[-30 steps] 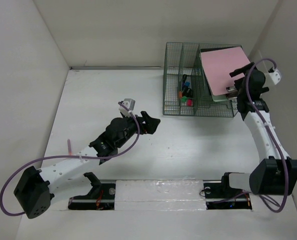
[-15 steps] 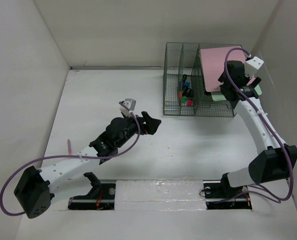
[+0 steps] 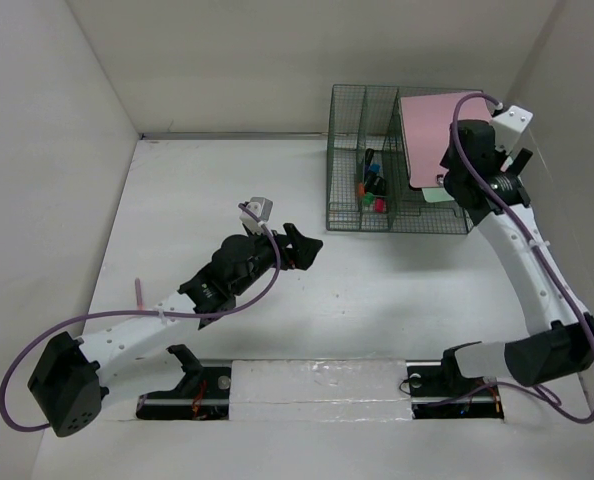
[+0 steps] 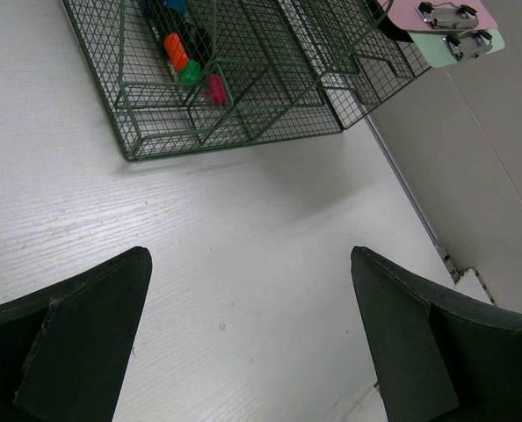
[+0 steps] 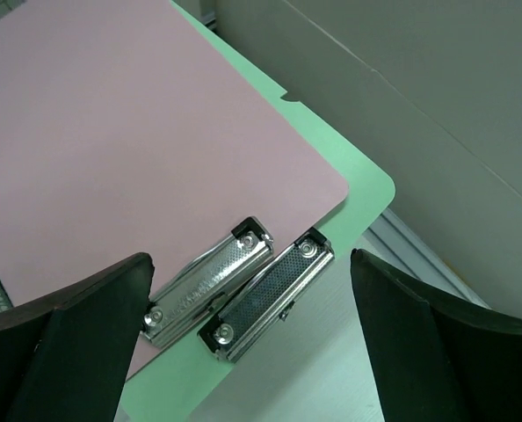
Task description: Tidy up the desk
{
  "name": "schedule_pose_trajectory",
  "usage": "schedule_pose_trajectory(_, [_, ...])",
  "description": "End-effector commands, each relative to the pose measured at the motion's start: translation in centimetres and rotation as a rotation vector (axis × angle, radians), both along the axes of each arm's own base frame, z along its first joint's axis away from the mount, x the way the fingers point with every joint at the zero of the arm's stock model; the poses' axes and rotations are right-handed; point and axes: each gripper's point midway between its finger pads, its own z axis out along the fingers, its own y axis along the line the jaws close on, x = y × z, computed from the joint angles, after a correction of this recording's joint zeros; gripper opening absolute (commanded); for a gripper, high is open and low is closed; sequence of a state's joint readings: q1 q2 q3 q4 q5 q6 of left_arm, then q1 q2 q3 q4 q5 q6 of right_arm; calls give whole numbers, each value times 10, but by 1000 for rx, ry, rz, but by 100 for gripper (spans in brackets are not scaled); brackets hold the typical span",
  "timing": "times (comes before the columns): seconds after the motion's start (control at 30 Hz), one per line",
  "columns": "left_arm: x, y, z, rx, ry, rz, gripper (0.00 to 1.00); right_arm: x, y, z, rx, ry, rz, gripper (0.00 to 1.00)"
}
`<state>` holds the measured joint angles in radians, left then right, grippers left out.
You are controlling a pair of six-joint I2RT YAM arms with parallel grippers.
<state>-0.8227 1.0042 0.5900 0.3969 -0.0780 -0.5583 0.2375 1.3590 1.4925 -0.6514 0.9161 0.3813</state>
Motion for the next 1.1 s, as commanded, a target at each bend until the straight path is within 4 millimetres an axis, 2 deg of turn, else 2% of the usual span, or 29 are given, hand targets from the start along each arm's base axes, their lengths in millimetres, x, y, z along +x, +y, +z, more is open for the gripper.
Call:
schedule_pose_trajectory(0.0, [2,-5,38,-64,-66,-18,93,-19,8,29,32,-89,75,98])
schedule_pose_trajectory(0.03, [1,-4,37,-57,-62,-19,93,-18,18,45,49,-182,115,92])
schedule_pose_trajectory(0.07, [1,-3,39,-61,-65,-12,93,-21,33,53,54,-227,187,74])
schedule_pose_trajectory(0.1, [0,-1,41,-66,-70,-8,98,-35,46,62,66,-279,302,59])
schedule_pose_trajectory(0.13, [0,1,39,-66,-70,-5,98,-38,58,82,89,-383,380,42])
schedule_pose_trajectory(0.17, [0,3,42,-73,-76,5,98,-46,73,93,106,-439,464,6])
schedule_pose_trajectory(0.2, [-2,5,46,-85,-86,8,99,-62,89,100,126,-492,594,0])
schedule_pose_trajectory(0.23, [-3,8,46,-90,-90,14,99,-71,98,115,132,-558,660,0])
schedule_pose_trajectory(0.27, [-3,9,48,-98,-95,20,99,-77,108,119,137,-580,721,0])
schedule_pose_trajectory(0.3, [-4,12,53,-111,-108,28,99,-88,127,126,138,-604,847,0])
schedule_pose_trajectory(0.37, [-4,17,55,-117,-117,46,99,-108,144,132,127,-646,981,0])
schedule_pose_trajectory(0.4, [-4,20,58,-127,-125,54,99,-119,164,130,125,-641,1099,1])
schedule_pose_trajectory(0.43, [-4,22,58,-131,-126,67,99,-126,169,124,122,-639,1145,7])
schedule_pose_trajectory(0.53, [-4,31,61,-143,-136,102,99,-144,195,103,118,-587,1314,57])
schedule_pose_trajectory(0.57, [-3,38,64,-159,-148,133,99,-145,196,85,126,-553,1315,93])
schedule_pose_trajectory(0.6, [-4,39,67,-166,-154,133,99,-143,194,85,130,-554,1297,93])
schedule_pose_trajectory(0.67, [-1,48,68,-185,-167,173,99,-144,195,65,151,-521,1288,100])
schedule_pose_trajectory(0.77, [-1,60,73,-205,-182,217,99,-151,202,54,184,-524,1323,100])
schedule_pose_trajectory(0.8, [-3,63,77,-217,-193,225,98,-150,205,43,209,-513,1325,100])
schedule_pose_trajectory(0.9, [-4,70,83,-234,-218,242,98,-153,207,36,234,-529,1323,100])
schedule_pose_trajectory(1.07, [-1,71,81,-219,-211,262,99,-153,207,30,238,-529,1310,100])
